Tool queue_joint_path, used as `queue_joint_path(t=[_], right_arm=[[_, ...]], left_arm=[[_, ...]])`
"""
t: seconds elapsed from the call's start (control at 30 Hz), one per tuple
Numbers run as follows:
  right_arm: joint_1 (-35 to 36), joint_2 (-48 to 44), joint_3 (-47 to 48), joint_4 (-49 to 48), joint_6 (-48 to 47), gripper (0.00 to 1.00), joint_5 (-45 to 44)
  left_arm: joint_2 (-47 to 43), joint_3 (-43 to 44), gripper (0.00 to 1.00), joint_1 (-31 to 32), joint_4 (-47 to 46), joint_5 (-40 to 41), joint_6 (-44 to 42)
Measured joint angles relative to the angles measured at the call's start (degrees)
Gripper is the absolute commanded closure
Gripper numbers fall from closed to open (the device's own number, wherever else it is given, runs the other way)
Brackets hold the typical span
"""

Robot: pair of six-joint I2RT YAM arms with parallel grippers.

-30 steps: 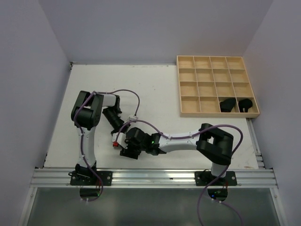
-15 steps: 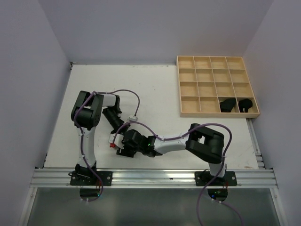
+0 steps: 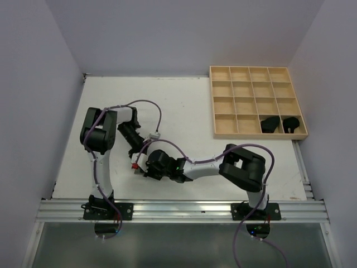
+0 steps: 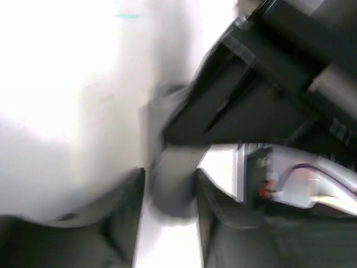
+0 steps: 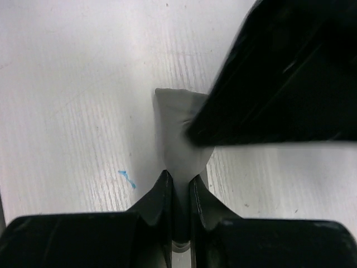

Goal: Roll the underwear
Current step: Place the rolled underwear into the container

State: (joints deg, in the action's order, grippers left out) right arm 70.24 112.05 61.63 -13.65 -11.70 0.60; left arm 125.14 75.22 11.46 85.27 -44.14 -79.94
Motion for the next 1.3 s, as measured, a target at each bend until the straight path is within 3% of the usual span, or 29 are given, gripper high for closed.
queue_joint_path(t=[0.03, 0.07, 0.1, 0.3, 0.47, 0.53, 0.7, 0.83, 0.93, 1.13, 1.3], right_arm=[[-0.2, -0.4, -0.2, 0.4, 0.5, 1.00, 0.1], [-0.3, -0.9, -0.5, 1.0, 1.0, 1.00, 0.2], [-0.4, -2.0, -1.3, 2.0, 1.8, 1.00, 0.4], [-1.8, -11.0, -7.3, 8.3, 9.6, 1.00, 0.5], [-8.3, -20.8, -11.6, 10.0, 17.8, 1.00, -0.1], [-11.9, -25.9, -12.6, 10.6, 21.0, 1.00, -1.2], [-21.9, -38.9, -12.9, 14.2, 27.5, 1.00, -7.8], [-31.5, -46.3, -11.7, 20.6, 30.5, 1.00, -13.7], [-42.3, -48.3, -9.0, 27.0, 31.6, 1.00, -16.3], [-61.9, -45.8, -3.8, 37.7, 32.5, 1.00, -23.0], [-65.1, -37.7, -1.5, 42.4, 33.3, 1.00, -30.3]], left_arm=[[-0.8, 1.1, 0.35, -1.0, -0.3, 0.1, 0.0], [-2.0, 2.6, 0.06, -2.2, -1.1, 0.4, 0.0], [-3.3, 4.2, 0.00, -3.4, -1.4, 0.3, 0.2], [-17.6, 13.7, 0.00, -11.3, -9.1, 0.4, 0.5], [-30.6, 13.2, 0.00, -13.9, -18.0, -4.2, 4.9], [-36.4, 10.4, 0.00, -14.5, -25.4, -6.0, 12.0], [-48.5, 1.3, 0.00, -14.8, -49.9, -9.0, 41.1], [-49.1, 0.0, 0.00, -14.3, -61.0, -12.7, 56.6], [-46.7, 1.2, 0.00, -12.0, -64.0, -11.4, 63.4], [-46.7, -2.4, 0.00, -6.1, -68.5, -6.0, 68.3], [-46.8, -4.2, 0.00, -6.1, -69.0, -4.7, 68.9]])
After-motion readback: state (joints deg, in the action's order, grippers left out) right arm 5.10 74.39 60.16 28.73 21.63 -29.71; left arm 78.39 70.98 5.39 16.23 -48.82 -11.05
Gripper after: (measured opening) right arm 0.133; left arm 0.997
